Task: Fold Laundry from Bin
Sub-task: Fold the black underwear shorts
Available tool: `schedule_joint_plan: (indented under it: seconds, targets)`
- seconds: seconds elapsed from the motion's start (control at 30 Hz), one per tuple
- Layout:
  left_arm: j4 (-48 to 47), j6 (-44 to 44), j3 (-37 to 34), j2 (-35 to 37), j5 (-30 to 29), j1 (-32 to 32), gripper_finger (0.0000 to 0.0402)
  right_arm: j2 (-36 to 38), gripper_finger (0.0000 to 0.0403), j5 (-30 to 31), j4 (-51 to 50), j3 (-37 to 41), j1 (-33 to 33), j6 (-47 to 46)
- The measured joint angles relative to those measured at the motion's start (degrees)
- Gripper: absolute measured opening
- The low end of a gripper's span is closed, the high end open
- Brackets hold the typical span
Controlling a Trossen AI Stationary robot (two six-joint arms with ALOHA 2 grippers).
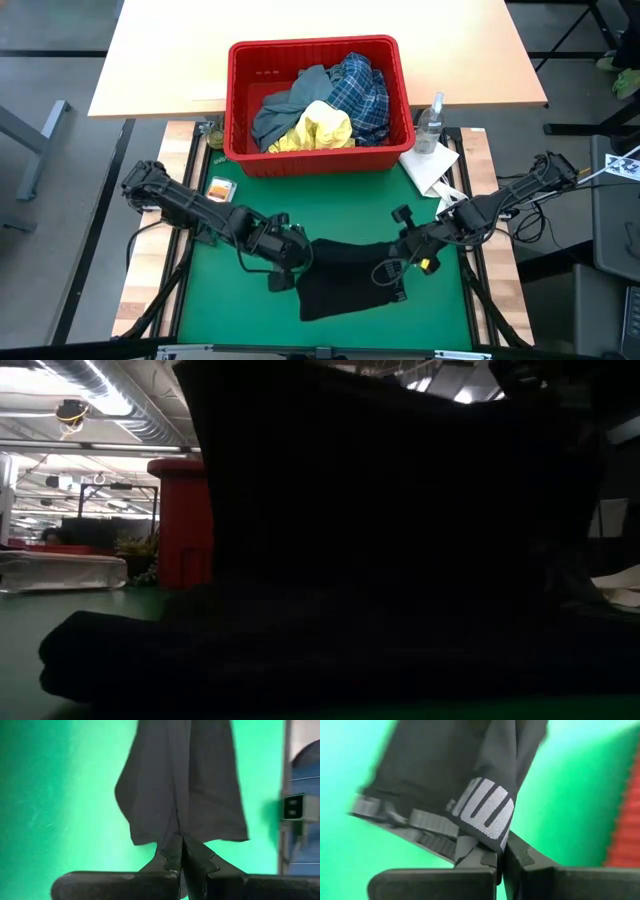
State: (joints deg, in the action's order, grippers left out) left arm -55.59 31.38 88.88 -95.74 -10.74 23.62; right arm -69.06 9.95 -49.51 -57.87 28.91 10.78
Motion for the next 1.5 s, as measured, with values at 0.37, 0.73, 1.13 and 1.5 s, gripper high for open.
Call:
schedule_joint_plan:
  seconds: [0.37, 0.73, 1.13, 1.5]
  targets:
    - [6.8, 0.0, 0.0, 0.0, 3.0, 3.9, 0.0000, -1.0, 0.0005, -6.1, 2.9, 0.4, 7.4, -0.3]
    - [14.6, 0.0, 0.1, -7.4, 4.7, 7.5, 0.0000, -8.7, 0.0005, -4.5, 3.9, 0.6, 15.2, -3.7]
    - [20.4, 0.1, 0.1, -16.3, 9.2, 10.1, 0.0000, -14.6, 0.0005, -8.5, 6.8, 0.6, 17.2, -3.7]
    - [22.3, 5.8, 0.1, -20.7, 14.8, 10.3, 0.0079, -15.0, 0.0052, -9.6, 6.6, 0.6, 17.2, -5.4]
